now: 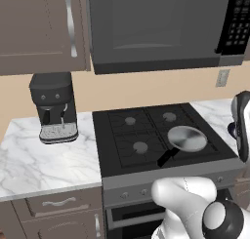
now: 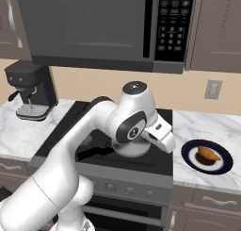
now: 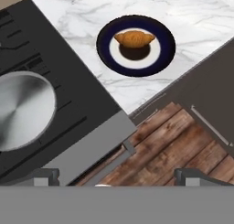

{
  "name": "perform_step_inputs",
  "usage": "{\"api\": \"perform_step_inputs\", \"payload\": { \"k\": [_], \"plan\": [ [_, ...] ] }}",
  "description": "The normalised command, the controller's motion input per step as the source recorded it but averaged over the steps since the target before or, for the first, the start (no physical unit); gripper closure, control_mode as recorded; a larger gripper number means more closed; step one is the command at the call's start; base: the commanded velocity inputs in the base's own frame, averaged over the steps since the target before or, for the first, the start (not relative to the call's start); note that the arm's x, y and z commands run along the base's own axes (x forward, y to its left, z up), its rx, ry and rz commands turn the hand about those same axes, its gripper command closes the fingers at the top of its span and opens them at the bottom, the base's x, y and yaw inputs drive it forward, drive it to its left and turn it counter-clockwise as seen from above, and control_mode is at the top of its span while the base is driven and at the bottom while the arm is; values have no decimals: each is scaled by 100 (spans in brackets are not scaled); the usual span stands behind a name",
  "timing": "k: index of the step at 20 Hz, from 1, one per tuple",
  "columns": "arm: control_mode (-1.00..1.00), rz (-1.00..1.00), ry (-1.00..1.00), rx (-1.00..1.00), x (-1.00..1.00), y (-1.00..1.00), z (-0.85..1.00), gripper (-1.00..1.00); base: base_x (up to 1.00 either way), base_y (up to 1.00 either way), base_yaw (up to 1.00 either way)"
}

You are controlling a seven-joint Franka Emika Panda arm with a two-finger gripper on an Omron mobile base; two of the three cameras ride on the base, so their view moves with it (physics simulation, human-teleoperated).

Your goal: Pick the croissant and place it on the pan. Then turn on the stove to warm the croissant.

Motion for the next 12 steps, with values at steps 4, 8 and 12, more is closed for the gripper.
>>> {"api": "perform_step_inputs", "payload": {
  "k": [4,8,12],
  "plan": [
    [-100,0,0,0,0,-34,-8,-100,0,0,0],
    [-100,-2,0,0,0,-29,-11,-100,0,0,0],
    [-100,-6,0,0,0,-21,-12,-100,0,0,0]
  ]
}}
